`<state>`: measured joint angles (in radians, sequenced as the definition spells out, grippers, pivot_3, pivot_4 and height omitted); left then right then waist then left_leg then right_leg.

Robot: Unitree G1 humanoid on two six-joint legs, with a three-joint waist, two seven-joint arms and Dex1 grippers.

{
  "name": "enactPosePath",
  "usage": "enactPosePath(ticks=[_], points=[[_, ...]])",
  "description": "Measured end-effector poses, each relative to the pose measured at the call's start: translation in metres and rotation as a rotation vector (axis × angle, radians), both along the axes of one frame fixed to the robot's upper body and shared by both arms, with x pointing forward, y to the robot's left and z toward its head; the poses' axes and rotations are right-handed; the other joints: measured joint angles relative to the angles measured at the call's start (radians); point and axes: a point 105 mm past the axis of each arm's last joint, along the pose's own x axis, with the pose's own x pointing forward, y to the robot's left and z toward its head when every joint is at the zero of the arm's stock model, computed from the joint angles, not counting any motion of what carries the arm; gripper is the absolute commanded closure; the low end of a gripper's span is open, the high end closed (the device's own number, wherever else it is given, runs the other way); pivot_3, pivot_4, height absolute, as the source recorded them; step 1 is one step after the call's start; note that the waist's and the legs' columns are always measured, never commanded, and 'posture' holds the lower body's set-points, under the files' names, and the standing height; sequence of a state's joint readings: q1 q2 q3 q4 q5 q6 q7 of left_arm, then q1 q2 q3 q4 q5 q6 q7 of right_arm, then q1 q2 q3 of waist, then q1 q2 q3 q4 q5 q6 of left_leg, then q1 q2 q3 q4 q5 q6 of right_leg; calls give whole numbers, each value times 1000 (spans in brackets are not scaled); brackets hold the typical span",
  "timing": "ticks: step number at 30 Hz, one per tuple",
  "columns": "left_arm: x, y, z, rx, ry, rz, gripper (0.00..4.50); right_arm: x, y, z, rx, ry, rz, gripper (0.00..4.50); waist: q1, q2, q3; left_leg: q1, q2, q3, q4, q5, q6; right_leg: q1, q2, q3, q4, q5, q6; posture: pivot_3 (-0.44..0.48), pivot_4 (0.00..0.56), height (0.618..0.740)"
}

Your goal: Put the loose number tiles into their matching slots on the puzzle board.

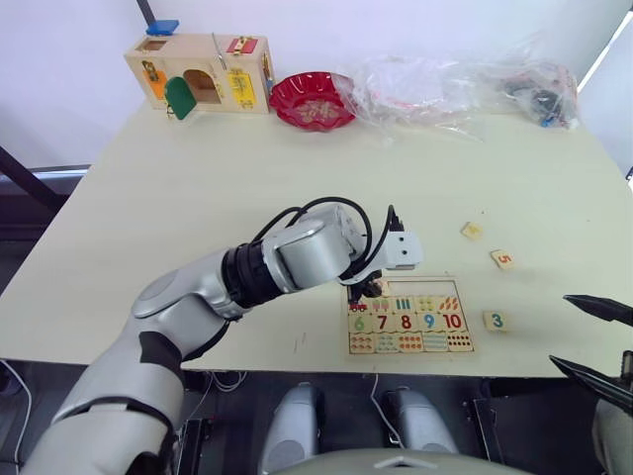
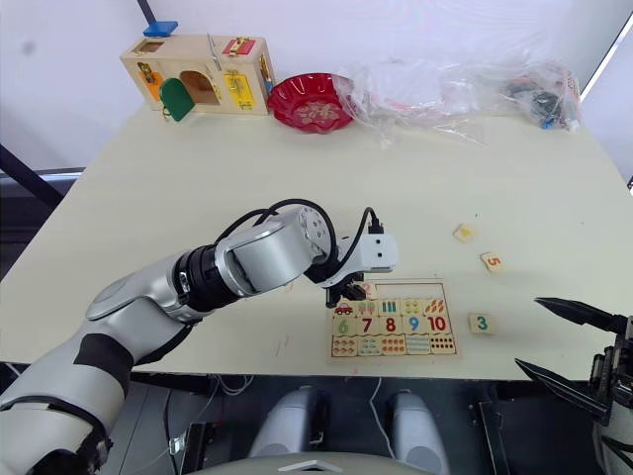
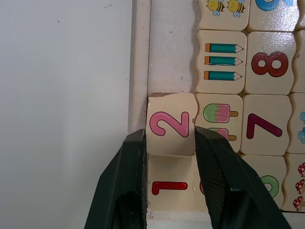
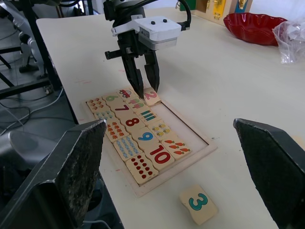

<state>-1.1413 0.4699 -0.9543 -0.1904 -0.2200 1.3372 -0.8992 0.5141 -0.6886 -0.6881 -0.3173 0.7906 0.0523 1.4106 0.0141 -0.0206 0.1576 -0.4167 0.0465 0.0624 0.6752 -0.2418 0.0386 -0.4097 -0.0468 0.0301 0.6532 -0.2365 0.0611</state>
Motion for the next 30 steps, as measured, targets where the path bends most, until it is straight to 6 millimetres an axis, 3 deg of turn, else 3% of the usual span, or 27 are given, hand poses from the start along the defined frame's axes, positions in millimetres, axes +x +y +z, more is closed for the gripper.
enactPosePath(ticks=[25, 30], points=[[-2, -1, -1, 1, 1, -25, 3507, 1, 0, 1, -4, -17, -2, 0, 0, 0, 0, 0, 0, 0, 0, 0, 0, 0, 0, 0, 0, 0, 0, 0, 150, 740], [-3, 0, -2, 6, 7, -27, 1221, 1, 0, 1, -3, -18, -1, 0, 0, 0, 0, 0, 0, 0, 0, 0, 0, 0, 0, 0, 0, 0, 0, 0, 150, 740]])
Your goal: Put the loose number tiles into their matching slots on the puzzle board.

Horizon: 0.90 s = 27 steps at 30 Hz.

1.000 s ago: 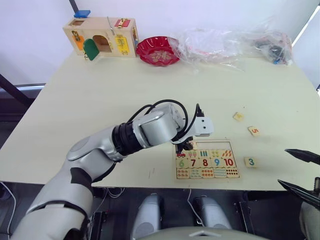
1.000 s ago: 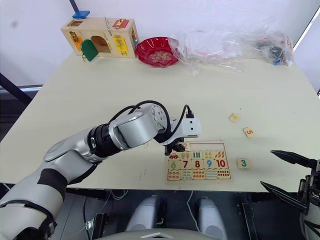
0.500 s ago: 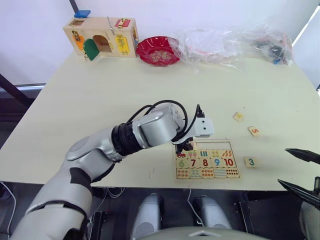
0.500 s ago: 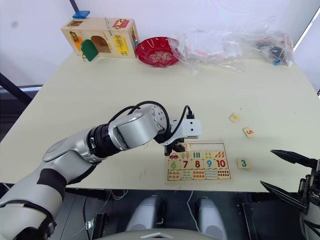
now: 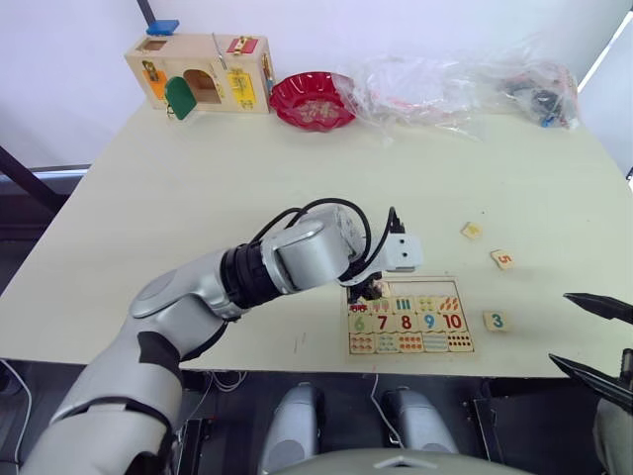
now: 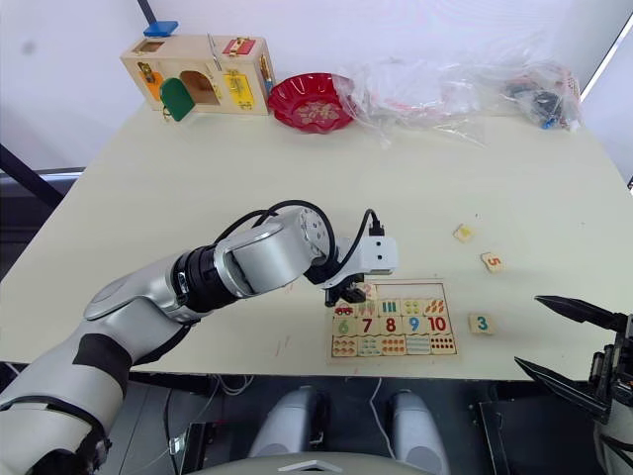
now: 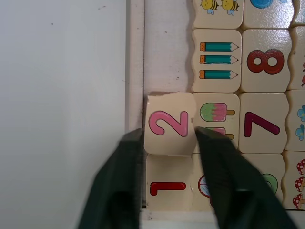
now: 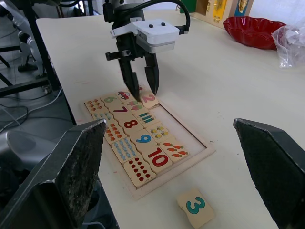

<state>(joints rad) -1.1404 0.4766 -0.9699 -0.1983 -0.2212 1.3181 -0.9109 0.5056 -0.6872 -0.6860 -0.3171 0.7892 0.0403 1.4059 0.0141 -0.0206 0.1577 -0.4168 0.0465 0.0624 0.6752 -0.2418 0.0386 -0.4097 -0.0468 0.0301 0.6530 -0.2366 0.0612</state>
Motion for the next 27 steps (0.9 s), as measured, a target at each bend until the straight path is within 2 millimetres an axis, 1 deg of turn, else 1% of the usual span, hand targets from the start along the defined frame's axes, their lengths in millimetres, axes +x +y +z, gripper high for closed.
enactPosePath(ticks=[1, 4, 6, 8, 10, 13, 15, 16, 19, 22, 25, 26, 27], points=[[0, 0, 0, 0, -1, -1, 749, 0, 0, 0, 0, 0, 0, 0, 0, 0, 0, 0, 0, 0, 0, 0, 0, 0, 0, 0, 0, 0, 0, 0, 150, 740], [-2, 0, 0, -2, 1, -8, 749, 0, 0, 0, 0, 0, 0, 0, 0, 0, 0, 0, 0, 0, 0, 0, 0, 0, 0, 0, 0, 0, 0, 0, 150, 740], [-1, 3, 3, -10, 14, -1, 749, 0, 0, 0, 0, 0, 0, 0, 0, 0, 0, 0, 0, 0, 0, 0, 0, 0, 0, 0, 0, 0, 0, 0, 150, 740], [2, 10, 8, -16, 21, 16, 749, 0, 0, 0, 0, 0, 0, 0, -1, 0, 0, 0, 0, 0, 0, 0, 0, 0, 0, 0, 0, 0, 0, 0, 150, 740], [4, 14, 18, -45, 31, 21, 749, 0, 0, 0, 1, -1, 1, 0, -1, 1, 0, 0, 0, 0, 0, 0, 0, 0, 0, 0, 0, 0, 0, 0, 150, 740], [8, 15, 36, -130, 44, 6, 749, 1, 0, 1, 1, -5, 2, 0, 0, 1, 0, 0, 0, 0, 0, 0, 0, 0, 0, 0, 0, 0, 0, 0, 150, 740], [9, 10, 48, -287, 82, -47, 749, 2, 1, 1, 1, -10, 4, 0, 0, 1, 0, 0, 0, 0, 0, 0, 0, 0, 0, 0, 0, 0, -1, 0, 150, 740], [9, 9, 50, -337, 90, -82, 749, 2, 0, 1, 1, -9, 3, 0, 0, 1, 0, 0, 0, 0, 0, 0, 0, 0, 0, 0, 0, 2, -3, 0, 150, 740], [13, 13, 45, -380, 114, -140, 749, 3, -1, 0, 2, -8, -3, 0, 0, 1, 0, 0, 0, 0, 0, 0, 0, 0, 0, 0, 0, 2, -4, 0, 150, 740], [22, 14, 42, -429, 97, -208, 749, 4, 0, 1, 2, -13, 1, 0, 1, 1, 0, 0, -1, 0, 0, 0, 0, 0, 0, 0, -1, 2, -4, 0, 150, 740], [27, 10, 36, -441, 86, -234, 1527, 5, 0, 1, 3, -14, 4, 0, 1, 1, 0, -1, -1, 0, 0, 0, 0, 0, 0, 0, -1, 2, -4, 0, 150, 740], [28, 8, 34, -444, 72, -261, 1896, 5, 0, 1, 2, -13, 4, 0, 1, 1, 0, -1, -1, 0, 0, 0, 0, 0, 0, 0, -2, 2, -4, 0, 150, 740], [29, 7, 32, -444, 59, -278, 2410, 5, 0, 1, 2, -13, 4, 0, 0, 1, 0, -1, -1, 0, 0, 0, 0, 0, 0, 0, -2, 2, -4, 0, 150, 740]])
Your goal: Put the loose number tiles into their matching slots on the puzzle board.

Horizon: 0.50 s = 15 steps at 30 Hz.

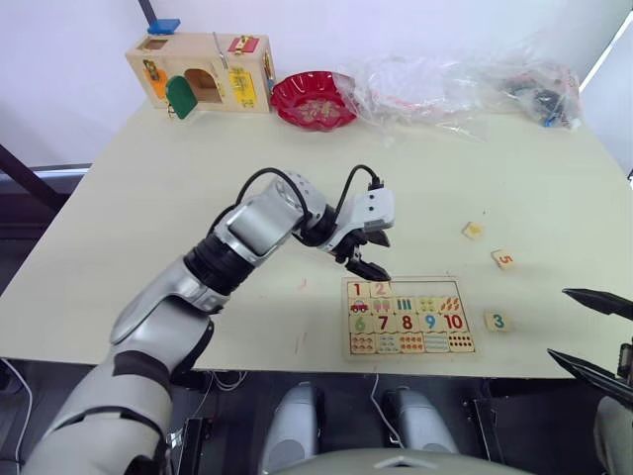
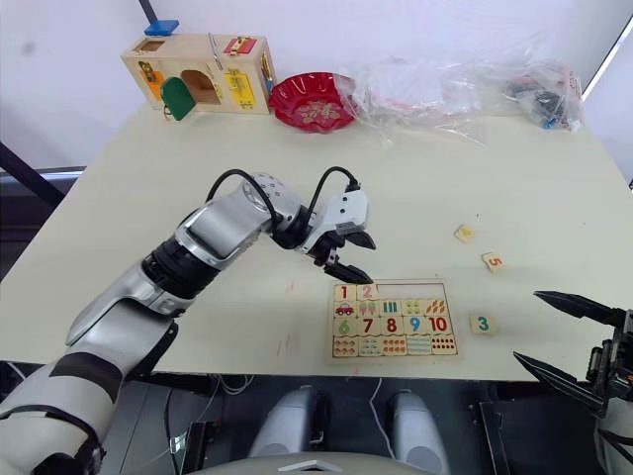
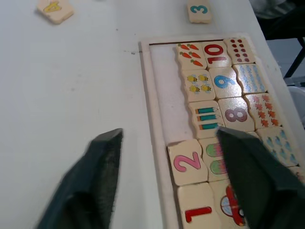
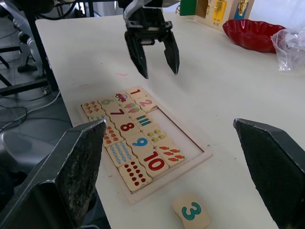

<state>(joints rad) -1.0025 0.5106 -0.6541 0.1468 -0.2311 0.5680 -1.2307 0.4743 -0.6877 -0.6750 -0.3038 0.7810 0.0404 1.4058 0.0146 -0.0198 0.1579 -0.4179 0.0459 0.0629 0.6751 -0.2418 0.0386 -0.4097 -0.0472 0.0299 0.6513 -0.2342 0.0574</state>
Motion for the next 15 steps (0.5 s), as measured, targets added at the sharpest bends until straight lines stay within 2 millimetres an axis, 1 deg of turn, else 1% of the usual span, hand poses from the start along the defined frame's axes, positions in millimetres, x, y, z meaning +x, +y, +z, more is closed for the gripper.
enactPosePath(ticks=[2, 3, 5, 10, 15], points=[[2, 1, -8, 2, -20, -18, 3313, 0, 0, 0, 0, 1, 0, 0, -1, 0, 0, 0, 0, 0, 0, 0, 0, 0, 0, 0, 0, 0, 0, 0, 150, 740], [2, 1, -11, 2, -21, -18, 3613, 0, 0, 0, 0, 2, -1, 0, -1, 0, 0, 0, 0, 0, 0, 0, 0, 0, 0, 0, 0, 0, 0, 0, 150, 740], [4, 1, -21, 13, -25, -16, 4460, -1, 0, -1, 1, 5, -2, 0, -1, 0, 0, 0, 0, 0, 0, 0, 0, 0, 0, 0, 0, 0, 0, 0, 150, 740], [8, 3, -27, 35, -62, -14, 4460, -1, 0, -1, 1, 8, -4, 0, 0, 0, 0, 0, 0, 0, 0, 0, 0, 0, 0, 0, 0, 0, 0, 0, 150, 740], [7, 7, -36, 55, -86, -29, 4460, -1, 0, -1, 2, 8, -5, 0, 0, 0, 0, 0, 0, 0, 0, 0, 0, 0, 0, 0, 0, 0, 0, 0, 150, 740]])
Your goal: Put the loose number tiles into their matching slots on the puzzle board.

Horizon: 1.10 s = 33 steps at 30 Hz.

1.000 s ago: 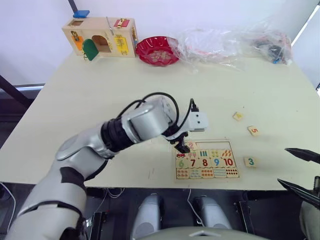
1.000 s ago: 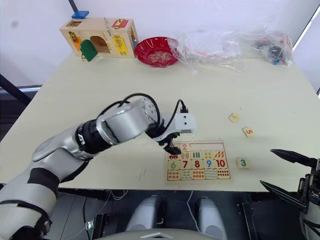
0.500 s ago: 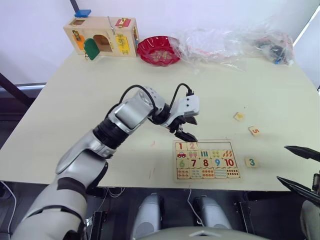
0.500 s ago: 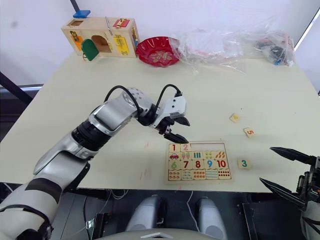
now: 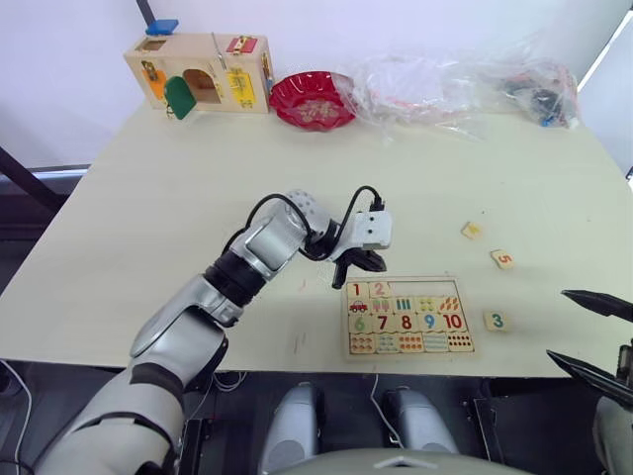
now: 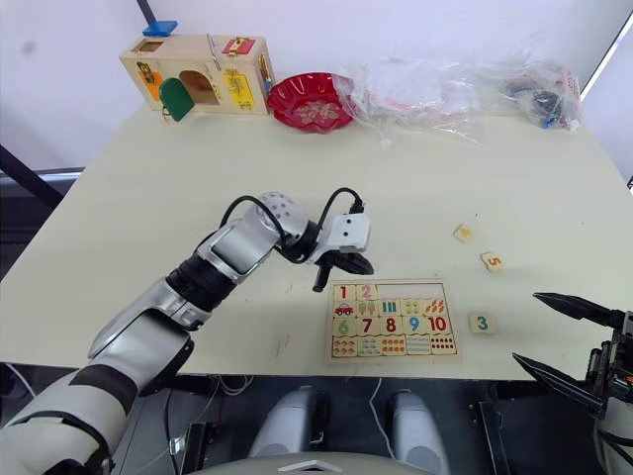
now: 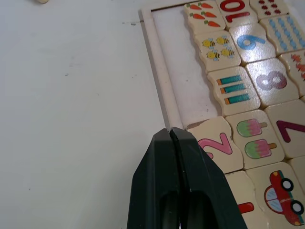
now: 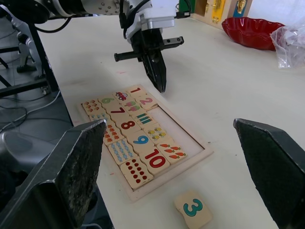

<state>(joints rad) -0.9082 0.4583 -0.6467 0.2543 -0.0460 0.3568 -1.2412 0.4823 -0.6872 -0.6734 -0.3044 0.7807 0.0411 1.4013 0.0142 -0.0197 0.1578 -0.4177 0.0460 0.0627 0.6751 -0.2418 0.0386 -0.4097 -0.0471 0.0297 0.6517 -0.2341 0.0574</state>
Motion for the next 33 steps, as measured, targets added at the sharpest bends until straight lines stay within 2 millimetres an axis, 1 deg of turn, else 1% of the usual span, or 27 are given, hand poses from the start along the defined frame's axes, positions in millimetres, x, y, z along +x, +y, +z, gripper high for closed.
enactPosePath(ticks=[2, 10, 28, 30, 33], points=[[-1, 2, -5, 10, -2, -4, 4460, 0, 0, 0, 0, 0, 0, 0, 0, 0, 0, 0, 0, 0, 0, 0, 0, 0, 0, 0, 0, 0, 0, 0, 150, 740], [-1, 3, -9, 32, -26, -17, 4460, 0, 0, 0, 1, 0, -2, 0, 0, 0, 0, 0, 0, 0, 0, 0, 0, 0, 0, 0, 0, 0, 0, 0, 150, 740], [-4, 4, -11, 46, -31, -42, 4460, 4, 1, 0, 3, -9, 2, 0, 0, 0, 0, 0, 0, 0, 0, 0, 0, 0, 0, 0, 0, 0, 0, 0, 150, 740], [-3, 3, -9, 25, -33, -29, 4460, 4, 1, 1, 3, -11, 1, 0, 0, 0, 0, 0, 0, 0, 0, 0, 0, 0, 0, 0, 0, 0, 0, 0, 150, 740], [6, 6, 5, -58, -39, 46, 4460, 6, 2, -1, 4, -7, 9, 0, -1, 0, 0, 0, 0, 0, 0, 0, 0, 0, 0, 0, 0, 0, 0, 0, 150, 740]])
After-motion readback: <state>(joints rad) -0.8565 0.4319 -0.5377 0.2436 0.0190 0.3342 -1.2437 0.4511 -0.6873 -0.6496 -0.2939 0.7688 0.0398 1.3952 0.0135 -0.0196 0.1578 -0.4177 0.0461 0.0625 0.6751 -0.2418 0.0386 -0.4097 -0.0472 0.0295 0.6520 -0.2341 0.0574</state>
